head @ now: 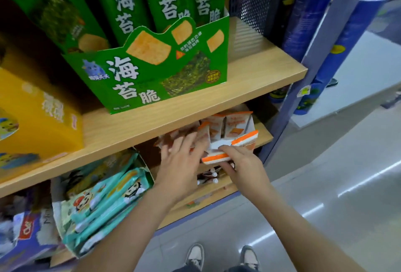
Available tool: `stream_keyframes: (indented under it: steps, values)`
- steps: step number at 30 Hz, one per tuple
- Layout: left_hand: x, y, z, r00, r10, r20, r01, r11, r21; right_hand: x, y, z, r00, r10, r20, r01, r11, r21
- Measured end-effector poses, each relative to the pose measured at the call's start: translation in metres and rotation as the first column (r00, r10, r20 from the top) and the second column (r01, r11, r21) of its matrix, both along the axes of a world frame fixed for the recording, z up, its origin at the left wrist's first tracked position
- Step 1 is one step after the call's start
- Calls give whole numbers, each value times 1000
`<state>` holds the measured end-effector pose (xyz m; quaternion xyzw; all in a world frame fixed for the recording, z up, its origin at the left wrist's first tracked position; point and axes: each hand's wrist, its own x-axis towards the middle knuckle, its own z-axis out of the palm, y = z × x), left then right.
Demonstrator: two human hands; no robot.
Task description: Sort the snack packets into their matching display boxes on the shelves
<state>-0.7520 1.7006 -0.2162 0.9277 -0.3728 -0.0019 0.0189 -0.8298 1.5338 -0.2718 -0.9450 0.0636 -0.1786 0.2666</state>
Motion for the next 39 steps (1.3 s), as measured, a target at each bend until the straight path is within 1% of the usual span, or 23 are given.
stream_keyframes:
  steps: [2,4,7,8,10,11,12,14,17,19,22,23,25,27,28,29,30,31,32,33,35,37,39]
  values:
    - [-12,-15,-8,998,-54,22,54,998,-22,1,-5,3,997,79,5,-79,997,-4]
    - [-14,-29,-17,999,1,34,0,999,-38,-2,-15,9,990,137,44,-136,990,-22]
    - [-6,-35,-25,993,94,72,-96,995,24,-5,-42,23,986,41,159,-34,998,-49]
    - [-4,-34,-27,991,103,88,-106,994,35,-3,-52,27,993,5,116,4,997,-78]
    - [-5,-35,-30,987,105,119,-111,993,42,6,-72,29,993,10,-121,-30,986,-165]
    - [-6,-36,-30,985,106,133,-112,993,37,11,-78,25,971,50,-233,-86,985,-148]
    - [-7,-36,-30,984,112,135,-118,992,34,13,-82,20,953,101,-287,-131,988,-86]
    - [-9,-36,-29,984,139,116,-143,990,23,12,-86,12,951,151,-271,-136,988,72]
    - [-12,-38,-23,980,194,52,-196,980,43,8,-88,9,975,130,-179,-82,964,254]
    - [-14,-40,-18,979,200,23,-201,978,53,10,-90,10,966,165,-201,-117,966,232]
    - [-21,-47,-13,988,153,-17,-152,988,38,17,-87,14,948,208,-240,-206,978,34]
    - [-24,-53,-12,991,135,-21,-135,991,15,19,-84,16,941,232,-248,-230,972,38]
    - [-27,-67,-12,994,105,-25,-106,994,-21,18,-83,20,914,317,-252,-276,943,185]
    - [-28,-78,-14,994,107,-37,-108,993,-42,16,-89,28,887,388,-250,-259,866,427]
    - [-28,-82,-15,991,126,-45,-128,991,-46,14,-94,33,904,361,-230,-193,823,535]
    - [-27,-83,-17,987,152,-56,-155,987,-48,14,-99,37,944,271,-188,-100,779,620]
    - [-27,-83,-18,982,176,-69,-180,982,-51,16,-104,38,980,144,-137,-24,771,636]
    - [-28,-82,-20,978,192,-80,-197,979,-57,20,-109,38,994,47,-103,21,818,575]
    - [-28,-82,-21,977,198,-84,-204,977,-64,24,-110,37,994,17,-104,35,877,479]
    - [-29,-81,-21,977,198,-84,-204,977,-66,29,-107,36,989,39,-141,17,926,376]
    - [-29,-81,-21,977,199,-83,-205,976,-73,37,-100,27,973,114,-200,-70,974,217]
    - [-30,-81,-21,977,205,-57,-209,974,-83,38,-97,20,980,77,-186,-44,983,176]
    - [-30,-80,-24,976,213,48,-208,975,-83,31,-99,19,992,15,-124,10,980,196]
